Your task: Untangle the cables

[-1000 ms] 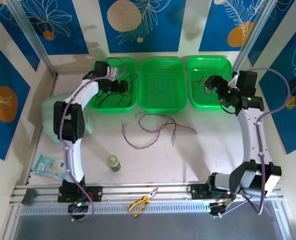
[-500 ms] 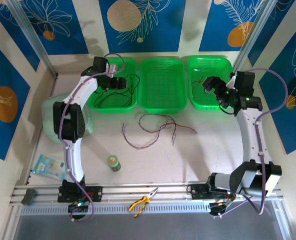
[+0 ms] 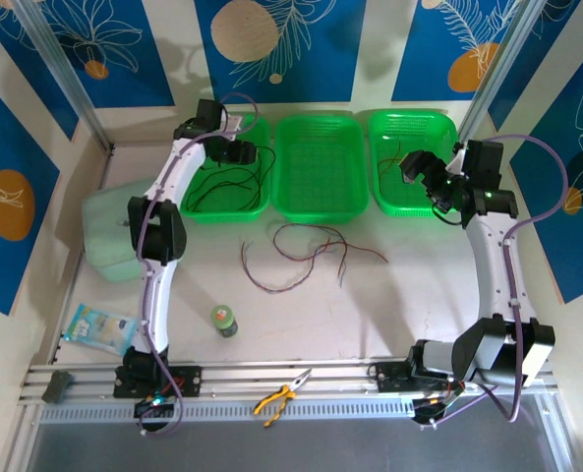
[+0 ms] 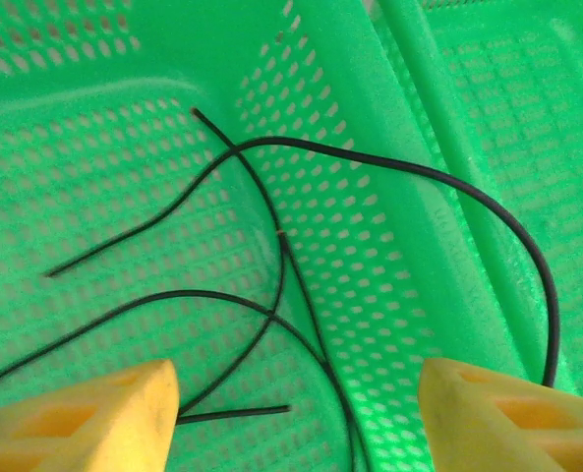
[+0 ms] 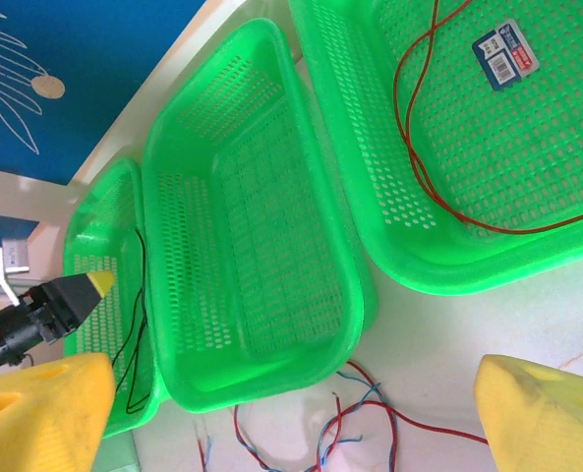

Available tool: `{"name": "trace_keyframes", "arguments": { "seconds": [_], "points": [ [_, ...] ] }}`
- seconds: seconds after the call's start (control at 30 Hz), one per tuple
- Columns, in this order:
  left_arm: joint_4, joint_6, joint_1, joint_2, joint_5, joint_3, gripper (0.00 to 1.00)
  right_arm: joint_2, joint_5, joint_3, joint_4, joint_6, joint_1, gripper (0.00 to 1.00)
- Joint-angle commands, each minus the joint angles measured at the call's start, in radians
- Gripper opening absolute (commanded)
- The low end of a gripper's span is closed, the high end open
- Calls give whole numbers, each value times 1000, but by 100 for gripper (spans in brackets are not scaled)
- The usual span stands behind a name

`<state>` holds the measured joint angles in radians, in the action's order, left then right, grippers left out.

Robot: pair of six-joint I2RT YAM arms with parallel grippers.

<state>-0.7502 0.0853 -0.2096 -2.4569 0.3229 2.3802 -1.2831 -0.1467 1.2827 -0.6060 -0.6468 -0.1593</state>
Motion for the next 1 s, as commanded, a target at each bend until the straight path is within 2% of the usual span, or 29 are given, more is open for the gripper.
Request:
{"name": "trace_keyframes", "arguments": {
  "seconds": [0.0,0.1,0.2,0.37,0.6,0.83,0.97],
  "points": [
    [128,116,6,46,108,-77,65,14,-16,41,-35,20,-3,94],
    [199,152,-9,111,135,-175,65,16,-10,36,-43,28,-3,94],
    [191,137,-34,147,121,-213,64,18,-13,25,-39,27,-3,94],
    [162,108,-62,164,101,-232,55,23,-16,20,-35,28,-3,94],
    [125,51,-109,165,46,-216,50,29,-21,23,-37,34,-10,94],
    [27,-19,-146,124,-94,-151,35,39,-36,26,-38,35,-30,94],
    [27,-20,-146,123,-86,-156,27,43,-36,26,-39,38,-36,94]
  ]
}}
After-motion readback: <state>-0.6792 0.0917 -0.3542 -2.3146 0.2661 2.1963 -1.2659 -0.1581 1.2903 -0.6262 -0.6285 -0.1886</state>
